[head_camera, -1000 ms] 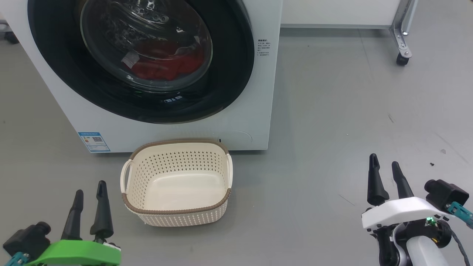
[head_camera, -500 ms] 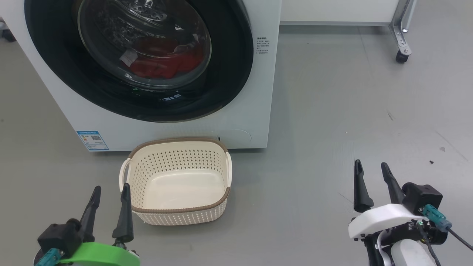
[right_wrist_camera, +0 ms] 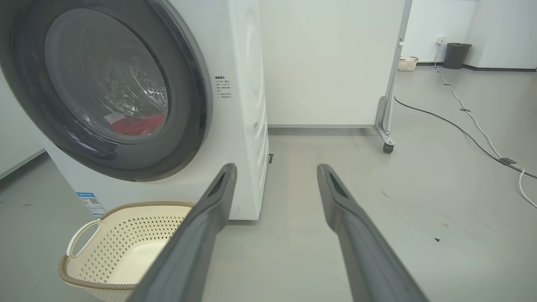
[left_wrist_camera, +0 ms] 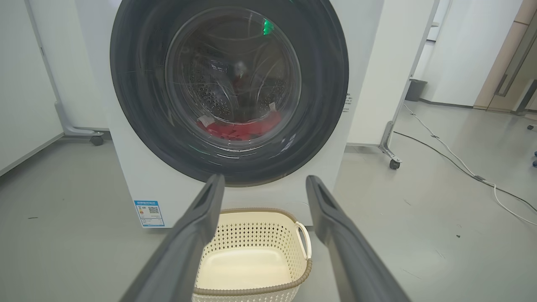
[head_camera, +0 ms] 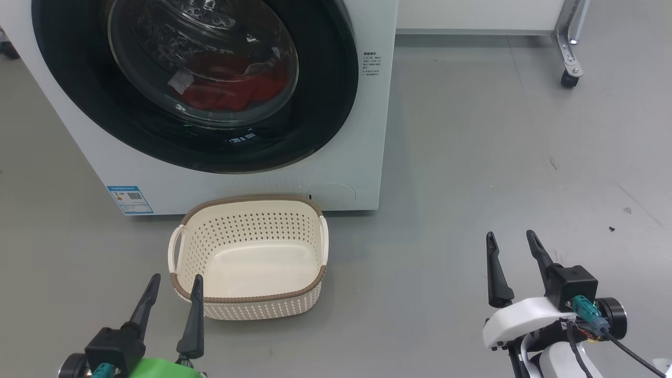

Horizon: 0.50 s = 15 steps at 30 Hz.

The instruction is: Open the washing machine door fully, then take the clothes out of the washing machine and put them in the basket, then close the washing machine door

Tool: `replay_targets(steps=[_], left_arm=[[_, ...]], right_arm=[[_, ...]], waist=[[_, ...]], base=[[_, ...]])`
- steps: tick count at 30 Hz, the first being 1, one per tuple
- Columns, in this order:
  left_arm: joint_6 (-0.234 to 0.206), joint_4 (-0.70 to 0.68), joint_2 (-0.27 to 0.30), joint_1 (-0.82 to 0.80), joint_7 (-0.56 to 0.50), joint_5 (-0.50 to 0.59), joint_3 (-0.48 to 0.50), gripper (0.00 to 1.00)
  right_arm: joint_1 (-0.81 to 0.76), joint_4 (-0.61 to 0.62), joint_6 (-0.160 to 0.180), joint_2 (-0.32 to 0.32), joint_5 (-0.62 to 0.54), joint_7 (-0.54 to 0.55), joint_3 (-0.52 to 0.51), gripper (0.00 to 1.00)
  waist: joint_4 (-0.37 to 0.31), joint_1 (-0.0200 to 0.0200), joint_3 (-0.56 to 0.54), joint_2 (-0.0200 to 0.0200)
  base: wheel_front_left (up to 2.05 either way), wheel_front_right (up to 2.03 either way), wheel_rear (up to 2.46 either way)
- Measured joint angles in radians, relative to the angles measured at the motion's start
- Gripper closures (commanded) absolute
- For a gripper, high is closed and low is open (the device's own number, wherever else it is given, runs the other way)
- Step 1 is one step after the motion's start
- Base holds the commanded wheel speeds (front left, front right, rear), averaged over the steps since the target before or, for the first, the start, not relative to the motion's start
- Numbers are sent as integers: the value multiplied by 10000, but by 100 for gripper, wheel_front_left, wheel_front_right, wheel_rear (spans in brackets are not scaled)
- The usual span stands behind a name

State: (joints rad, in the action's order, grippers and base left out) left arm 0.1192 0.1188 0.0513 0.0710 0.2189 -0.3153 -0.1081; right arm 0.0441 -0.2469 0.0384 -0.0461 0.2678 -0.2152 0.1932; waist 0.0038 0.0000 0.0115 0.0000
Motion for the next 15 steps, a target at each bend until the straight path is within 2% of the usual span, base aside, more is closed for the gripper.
replay_targets(steps=[9, 15], left_arm=[[-98, -23, -2, -1, 219, 963, -79, 0], [-130, -13, -4, -1, 303, 1235, -134, 0]], right_arm=[[178, -50, 176, -13, -924, -255, 226, 0], [302, -109, 265, -23, -947, -336, 151, 0]], waist=[[-26, 0, 15, 0], [-59, 0, 36, 0]], base=[[0, 0, 0], [0, 0, 0]])
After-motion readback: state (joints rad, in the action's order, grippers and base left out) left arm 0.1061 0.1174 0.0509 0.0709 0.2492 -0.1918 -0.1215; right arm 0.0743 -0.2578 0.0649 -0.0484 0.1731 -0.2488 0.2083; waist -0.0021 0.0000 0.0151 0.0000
